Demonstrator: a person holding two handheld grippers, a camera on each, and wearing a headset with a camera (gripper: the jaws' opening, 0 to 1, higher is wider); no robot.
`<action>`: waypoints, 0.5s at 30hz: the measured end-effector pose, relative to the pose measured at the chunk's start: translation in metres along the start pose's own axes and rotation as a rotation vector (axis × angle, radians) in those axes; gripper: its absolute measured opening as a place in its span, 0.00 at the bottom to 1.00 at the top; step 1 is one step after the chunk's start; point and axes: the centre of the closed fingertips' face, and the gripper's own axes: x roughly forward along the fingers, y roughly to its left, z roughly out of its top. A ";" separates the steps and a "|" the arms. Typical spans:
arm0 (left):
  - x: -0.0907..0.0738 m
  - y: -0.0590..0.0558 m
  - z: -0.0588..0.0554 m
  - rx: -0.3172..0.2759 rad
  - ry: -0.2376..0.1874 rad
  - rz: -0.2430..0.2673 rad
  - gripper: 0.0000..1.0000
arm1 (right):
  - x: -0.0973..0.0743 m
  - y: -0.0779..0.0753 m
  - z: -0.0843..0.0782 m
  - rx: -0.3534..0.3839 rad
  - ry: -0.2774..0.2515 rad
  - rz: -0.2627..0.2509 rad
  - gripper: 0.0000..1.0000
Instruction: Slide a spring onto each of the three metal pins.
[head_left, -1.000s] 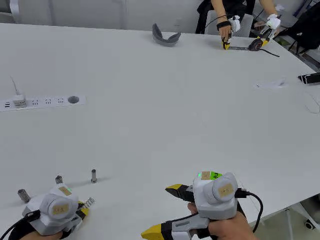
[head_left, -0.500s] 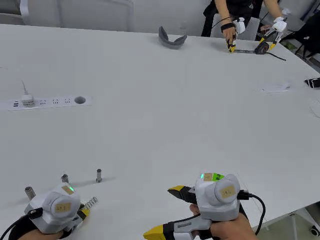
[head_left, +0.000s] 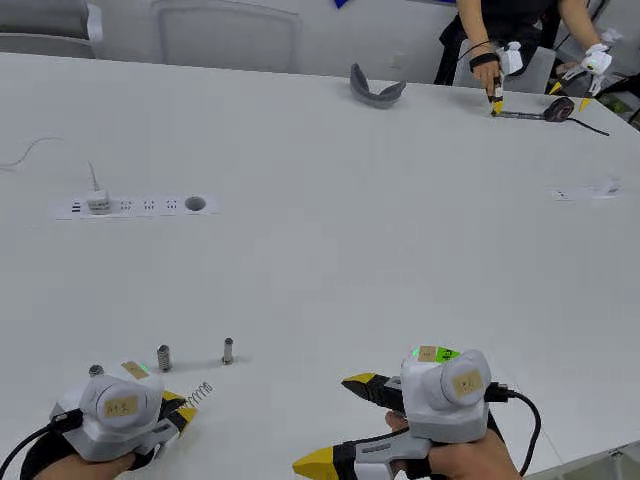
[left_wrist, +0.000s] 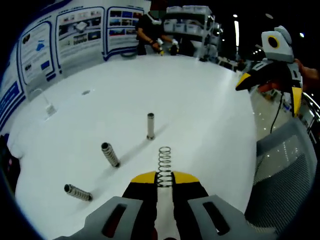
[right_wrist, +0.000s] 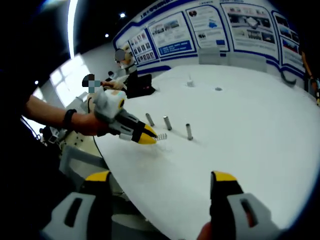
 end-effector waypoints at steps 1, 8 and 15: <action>-0.004 -0.001 0.002 -0.003 -0.009 -0.001 0.10 | 0.002 0.002 0.001 -0.003 0.002 0.006 0.82; -0.024 -0.005 0.014 0.004 -0.060 0.003 0.10 | 0.013 0.010 0.012 -0.010 -0.008 0.046 0.81; -0.040 0.000 0.024 0.012 -0.090 0.020 0.10 | 0.023 0.019 0.018 -0.017 -0.009 0.083 0.80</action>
